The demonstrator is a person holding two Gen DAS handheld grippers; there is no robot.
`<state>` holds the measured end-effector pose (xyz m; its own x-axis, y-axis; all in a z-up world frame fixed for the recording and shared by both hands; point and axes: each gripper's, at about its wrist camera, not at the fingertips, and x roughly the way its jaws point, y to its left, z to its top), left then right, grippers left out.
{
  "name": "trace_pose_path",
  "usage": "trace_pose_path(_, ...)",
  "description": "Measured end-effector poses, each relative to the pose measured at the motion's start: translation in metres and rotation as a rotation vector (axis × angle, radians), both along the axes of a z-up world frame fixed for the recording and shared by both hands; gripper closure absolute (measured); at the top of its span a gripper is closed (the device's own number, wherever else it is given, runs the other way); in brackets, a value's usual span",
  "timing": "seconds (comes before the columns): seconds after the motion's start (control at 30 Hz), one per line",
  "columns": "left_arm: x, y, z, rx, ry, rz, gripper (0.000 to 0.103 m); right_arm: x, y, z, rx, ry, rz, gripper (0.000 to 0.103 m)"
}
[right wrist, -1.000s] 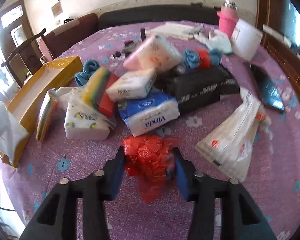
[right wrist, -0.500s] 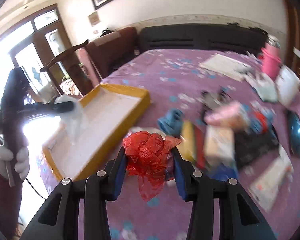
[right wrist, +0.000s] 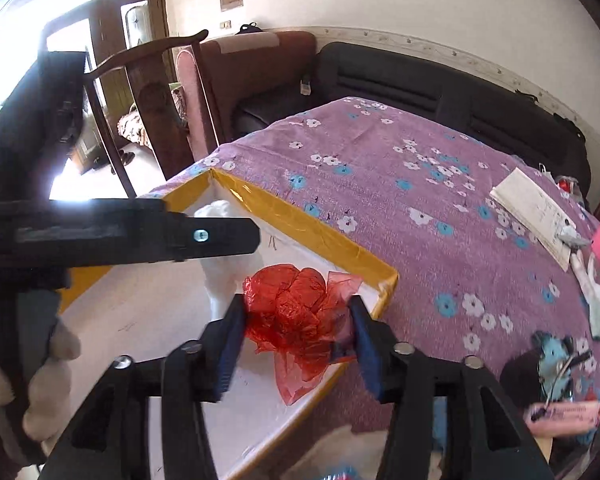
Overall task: Organize soft objects
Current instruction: 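Lower the white cloth into the yellow tray with the left tool while the right tool drops the red bag, then grasp the striped sponge pack with the left tool while the right tool grasps the red-text tissue pack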
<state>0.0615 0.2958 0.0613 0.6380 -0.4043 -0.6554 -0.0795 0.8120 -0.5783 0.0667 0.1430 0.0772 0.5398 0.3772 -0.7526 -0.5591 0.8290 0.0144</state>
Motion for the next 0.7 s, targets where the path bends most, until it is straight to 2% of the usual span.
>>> trace_pose_path(0.03,-0.004,0.002,0.001,0.004,-0.007,0.0,0.041,0.003,0.0,-0.001,-0.004,-0.004,-0.012,0.028)
trace_pose_path(0.1,-0.009,0.006,0.003,0.015,-0.013,0.005,0.038,0.004,-0.007,0.004,0.022,-0.008,-0.031,0.025)
trace_pose_path(0.2,-0.024,0.012,0.008,0.015,-0.011,0.026,0.037,0.003,-0.029,0.012,0.066,0.005,-0.069,0.024)
trace_pose_path(0.37,-0.079,0.006,0.029,0.063,-0.064,0.039,0.032,-0.014,-0.074,0.017,0.091,0.041,-0.116,0.024)
trace_pose_path(0.4,-0.091,0.003,0.033,0.067,-0.083,0.036,0.031,-0.019,-0.08,0.015,0.093,0.061,-0.112,0.029)
trace_pose_path(0.43,-0.106,-0.002,0.037,0.069,-0.106,0.031,0.029,-0.024,-0.083,0.012,0.093,0.079,-0.106,0.044)
trace_pose_path(0.5,-0.126,-0.008,0.041,0.072,-0.131,0.023,0.029,-0.031,-0.086,0.002,0.087,0.127,-0.096,0.062)
trace_pose_path(0.7,-0.172,-0.037,0.056,0.082,-0.191,-0.025,0.028,-0.042,-0.076,-0.02,0.062,0.166,-0.082,0.067)
